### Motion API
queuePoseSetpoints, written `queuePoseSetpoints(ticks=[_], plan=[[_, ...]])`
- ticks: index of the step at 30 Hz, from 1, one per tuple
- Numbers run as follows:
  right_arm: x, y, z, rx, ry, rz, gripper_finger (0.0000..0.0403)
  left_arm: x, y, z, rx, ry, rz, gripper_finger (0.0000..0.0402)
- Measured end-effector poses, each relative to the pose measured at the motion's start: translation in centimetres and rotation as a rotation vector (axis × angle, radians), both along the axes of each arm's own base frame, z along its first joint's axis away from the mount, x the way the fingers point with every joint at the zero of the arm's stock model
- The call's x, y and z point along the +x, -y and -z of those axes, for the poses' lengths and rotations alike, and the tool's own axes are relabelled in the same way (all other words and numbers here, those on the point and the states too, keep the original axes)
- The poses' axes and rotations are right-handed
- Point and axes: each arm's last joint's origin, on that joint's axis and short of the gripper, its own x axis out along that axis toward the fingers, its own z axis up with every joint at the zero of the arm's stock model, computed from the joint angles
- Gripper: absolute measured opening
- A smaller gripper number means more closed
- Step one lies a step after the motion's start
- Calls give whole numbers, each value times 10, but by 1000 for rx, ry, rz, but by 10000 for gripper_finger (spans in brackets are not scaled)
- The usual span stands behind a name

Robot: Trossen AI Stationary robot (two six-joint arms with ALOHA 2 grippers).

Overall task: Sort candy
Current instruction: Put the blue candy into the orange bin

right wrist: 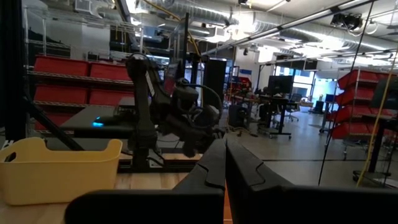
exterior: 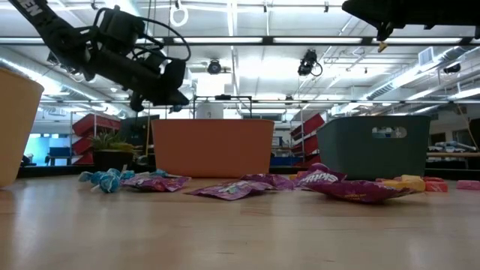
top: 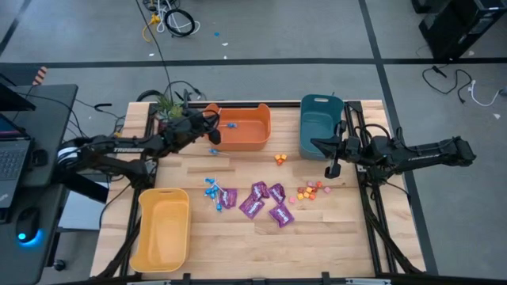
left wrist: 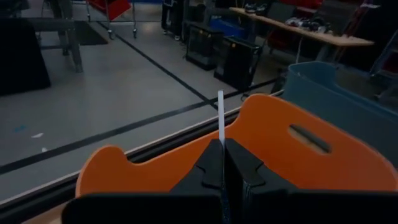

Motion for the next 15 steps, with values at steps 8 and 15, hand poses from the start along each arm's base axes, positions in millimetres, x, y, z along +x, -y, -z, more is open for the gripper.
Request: queuePoseSetpoints(ticks=[8,15], plan=[[0,0,0,0,0,0,0,4,-3,12,-34,-38,-23,0],[0,0,0,0,0,0,0,5,-3,15,-39,-46,-31,0]])
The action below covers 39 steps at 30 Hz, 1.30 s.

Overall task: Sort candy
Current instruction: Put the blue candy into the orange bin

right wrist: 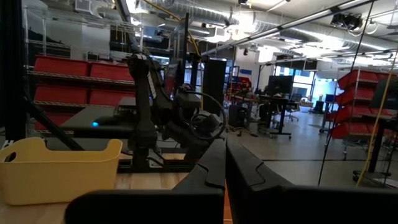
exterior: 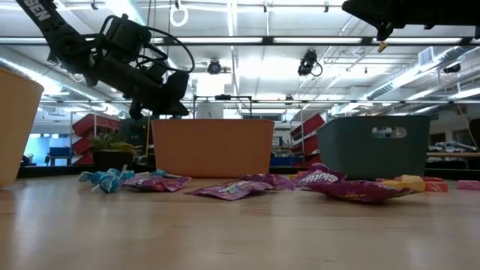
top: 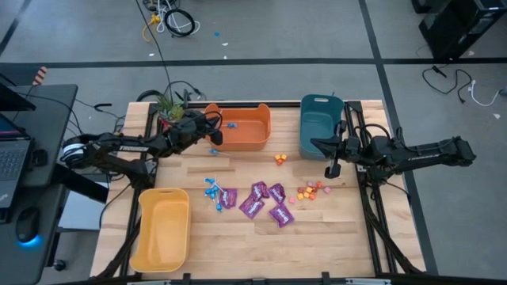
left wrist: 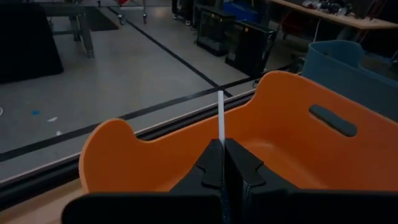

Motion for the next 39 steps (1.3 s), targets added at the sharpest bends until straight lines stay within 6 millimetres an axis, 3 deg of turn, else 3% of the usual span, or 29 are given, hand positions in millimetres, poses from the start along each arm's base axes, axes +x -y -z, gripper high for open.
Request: queuePoseSetpoints(ticks=[39], plan=[[0,0,0,0,0,0,0,-2,0,6,-24,-65,-27,1]])
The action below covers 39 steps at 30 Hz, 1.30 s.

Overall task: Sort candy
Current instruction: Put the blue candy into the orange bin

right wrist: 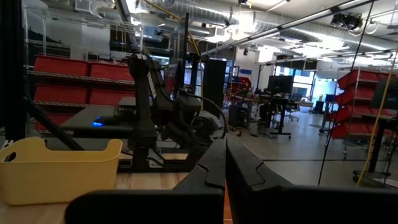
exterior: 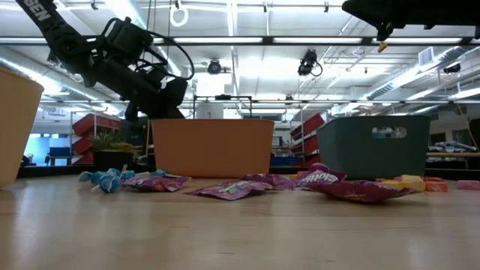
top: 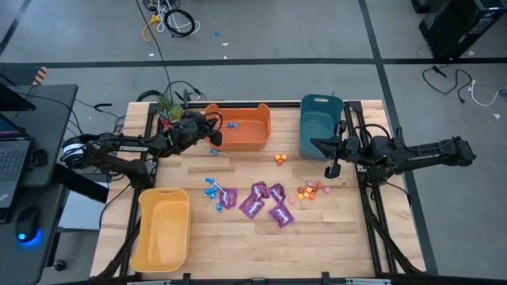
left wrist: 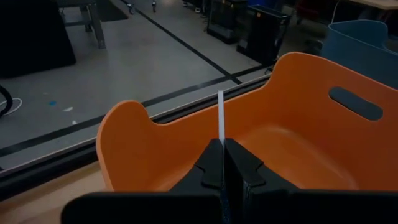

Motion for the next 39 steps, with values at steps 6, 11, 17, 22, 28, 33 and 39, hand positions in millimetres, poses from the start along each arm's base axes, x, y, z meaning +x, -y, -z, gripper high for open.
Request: queuePoseSetpoints(ticks=[6,11,17,22,28,33,39], plan=[[0,0,0,0,0,0,0,0,0,0,-1,0,3,1],[0,0,0,0,0,0,0,0,0,0,1,-1,-4,11],[0,0,0,0,0,0,0,0,0,0,1,0,-13,26],[0,0,0,0,0,0,0,0,0,0,2,1,-13,28],[0,0,0,0,0,0,0,0,0,0,1,1,-13,28],[0,0,0,0,0,0,0,0,0,0,1,1,-13,28],[0,0,0,0,0,0,0,0,0,0,1,1,-13,29]])
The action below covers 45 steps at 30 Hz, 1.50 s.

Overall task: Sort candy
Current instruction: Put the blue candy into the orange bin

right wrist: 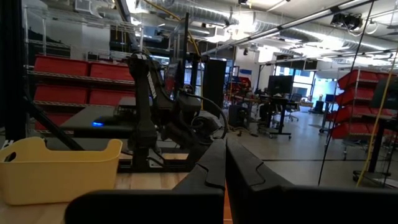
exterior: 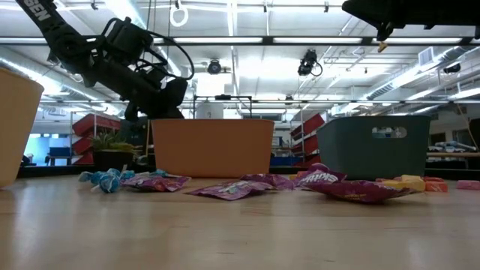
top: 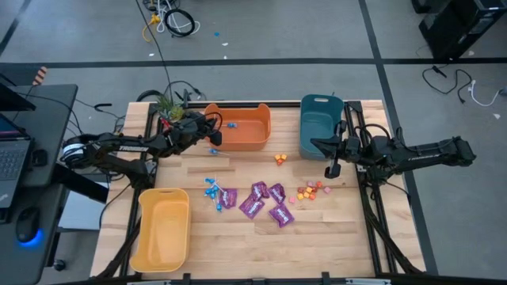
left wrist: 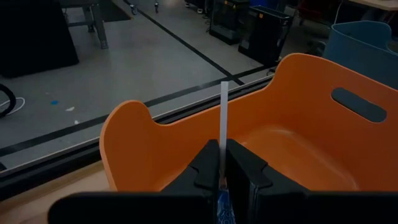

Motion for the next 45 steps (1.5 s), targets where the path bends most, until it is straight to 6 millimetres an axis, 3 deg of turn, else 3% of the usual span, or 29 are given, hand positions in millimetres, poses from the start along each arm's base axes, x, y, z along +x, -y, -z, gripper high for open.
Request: queuePoseSetpoints(ticks=[30,45], plan=[[0,0,0,0,0,0,0,0,0,0,0,0,0,30],[0,0,0,0,0,0,0,0,0,0,-4,5,-2,88]])
